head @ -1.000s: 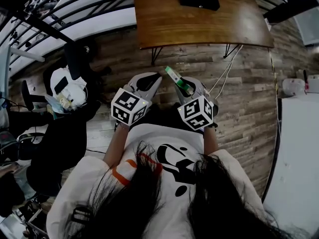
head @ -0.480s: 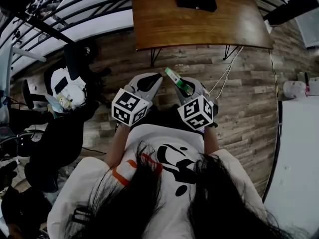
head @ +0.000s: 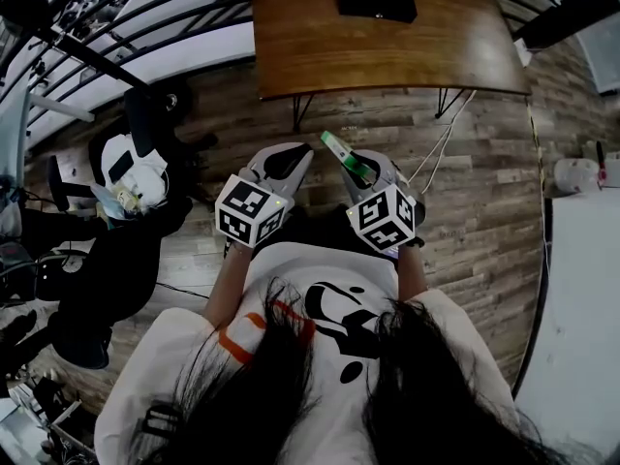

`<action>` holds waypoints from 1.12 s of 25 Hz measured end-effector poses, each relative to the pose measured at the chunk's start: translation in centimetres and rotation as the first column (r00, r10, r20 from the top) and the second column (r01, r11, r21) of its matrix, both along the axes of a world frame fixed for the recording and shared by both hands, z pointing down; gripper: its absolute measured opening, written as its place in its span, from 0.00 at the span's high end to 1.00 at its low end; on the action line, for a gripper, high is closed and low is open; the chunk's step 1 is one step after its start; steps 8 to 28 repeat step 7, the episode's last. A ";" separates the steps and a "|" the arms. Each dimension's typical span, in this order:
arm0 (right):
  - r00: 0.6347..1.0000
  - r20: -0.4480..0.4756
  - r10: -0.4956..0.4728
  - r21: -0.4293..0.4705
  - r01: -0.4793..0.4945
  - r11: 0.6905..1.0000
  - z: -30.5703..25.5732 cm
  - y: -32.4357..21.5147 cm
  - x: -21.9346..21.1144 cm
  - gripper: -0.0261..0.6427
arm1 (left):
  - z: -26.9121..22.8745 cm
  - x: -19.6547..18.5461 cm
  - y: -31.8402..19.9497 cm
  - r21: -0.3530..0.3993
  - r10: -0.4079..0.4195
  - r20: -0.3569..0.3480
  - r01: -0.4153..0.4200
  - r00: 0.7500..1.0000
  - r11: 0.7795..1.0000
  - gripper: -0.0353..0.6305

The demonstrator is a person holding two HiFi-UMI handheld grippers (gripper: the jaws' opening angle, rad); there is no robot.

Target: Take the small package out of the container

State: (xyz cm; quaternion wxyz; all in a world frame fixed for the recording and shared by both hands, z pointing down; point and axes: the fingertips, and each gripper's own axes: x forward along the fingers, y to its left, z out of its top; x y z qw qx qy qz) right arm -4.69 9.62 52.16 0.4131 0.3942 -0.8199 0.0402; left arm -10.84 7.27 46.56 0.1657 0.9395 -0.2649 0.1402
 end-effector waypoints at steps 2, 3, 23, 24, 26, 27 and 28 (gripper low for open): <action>1.000 0.004 0.000 0.002 0.000 1.000 0.0 0.1 0.5 0.78 | -0.1 0.5 0.2 0.001 0.001 0.003 -0.001 1.000 1.000 0.95; 1.000 0.004 0.000 0.002 0.000 1.000 -0.1 0.1 0.7 0.78 | -0.1 0.8 0.2 0.002 0.002 0.003 -0.002 1.000 1.000 0.95; 1.000 0.005 -0.002 0.004 0.002 1.000 -0.1 0.0 1.6 0.78 | -0.3 1.8 0.3 0.006 0.006 0.005 -0.006 1.000 1.000 0.95; 1.000 0.005 -0.002 0.004 0.002 1.000 -0.1 0.0 1.6 0.78 | -0.3 1.8 0.3 0.006 0.006 0.005 -0.006 1.000 1.000 0.95; 1.000 0.005 -0.002 0.004 0.002 1.000 -0.1 0.0 1.6 0.78 | -0.3 1.8 0.3 0.006 0.006 0.005 -0.006 1.000 1.000 0.95; 1.000 0.005 -0.002 0.004 0.002 1.000 -0.1 0.0 1.6 0.78 | -0.3 1.8 0.3 0.006 0.006 0.005 -0.006 1.000 1.000 0.95; 1.000 0.005 -0.002 0.004 0.002 1.000 -0.1 0.0 1.6 0.78 | -0.3 1.8 0.3 0.006 0.006 0.005 -0.006 1.000 1.000 0.95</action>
